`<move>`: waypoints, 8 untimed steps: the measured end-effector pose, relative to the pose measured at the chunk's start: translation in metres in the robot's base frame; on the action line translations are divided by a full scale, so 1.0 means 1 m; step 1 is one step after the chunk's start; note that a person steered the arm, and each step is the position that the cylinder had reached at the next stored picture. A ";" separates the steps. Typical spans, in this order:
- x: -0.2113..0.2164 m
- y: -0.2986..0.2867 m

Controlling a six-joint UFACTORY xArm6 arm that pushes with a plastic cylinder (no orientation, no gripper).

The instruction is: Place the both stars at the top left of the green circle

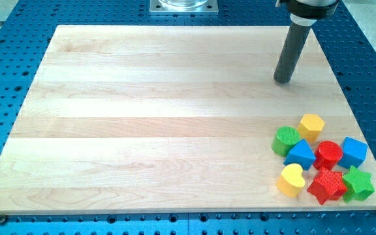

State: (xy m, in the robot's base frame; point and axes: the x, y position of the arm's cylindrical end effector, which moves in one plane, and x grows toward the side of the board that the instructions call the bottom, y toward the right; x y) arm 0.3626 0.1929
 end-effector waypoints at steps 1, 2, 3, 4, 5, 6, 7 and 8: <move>0.000 0.003; -0.019 0.050; -0.021 0.113; -0.021 0.152; -0.014 0.153; -0.001 0.153; 0.051 0.153; 0.087 0.153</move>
State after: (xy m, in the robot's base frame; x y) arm 0.4494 0.3455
